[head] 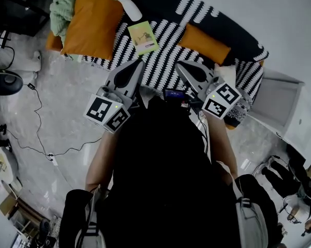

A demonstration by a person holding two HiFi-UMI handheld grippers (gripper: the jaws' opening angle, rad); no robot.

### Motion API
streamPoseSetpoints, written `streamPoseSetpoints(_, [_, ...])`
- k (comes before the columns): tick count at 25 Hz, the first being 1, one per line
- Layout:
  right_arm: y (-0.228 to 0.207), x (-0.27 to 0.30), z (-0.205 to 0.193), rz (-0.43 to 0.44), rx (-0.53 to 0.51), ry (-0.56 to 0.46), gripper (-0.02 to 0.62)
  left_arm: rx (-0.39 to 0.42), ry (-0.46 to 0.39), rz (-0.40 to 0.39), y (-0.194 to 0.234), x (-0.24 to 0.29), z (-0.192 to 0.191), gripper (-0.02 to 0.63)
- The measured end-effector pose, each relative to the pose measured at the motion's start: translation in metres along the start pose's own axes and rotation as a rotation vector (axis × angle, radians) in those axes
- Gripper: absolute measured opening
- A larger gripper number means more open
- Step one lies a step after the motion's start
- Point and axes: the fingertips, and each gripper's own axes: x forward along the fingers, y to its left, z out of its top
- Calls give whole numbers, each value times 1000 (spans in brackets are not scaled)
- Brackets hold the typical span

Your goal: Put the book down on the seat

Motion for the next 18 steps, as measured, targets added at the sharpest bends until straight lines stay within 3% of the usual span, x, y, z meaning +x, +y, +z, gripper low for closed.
streamPoseSetpoints(11, [2,-1,-3,-8,-15,1,15,18,18,-35,-8,2,-9,13])
streamPoseSetpoints(18, [0,1,-1,-15,-21,-5,15,-3,23,-11,-3,2,-11,14])
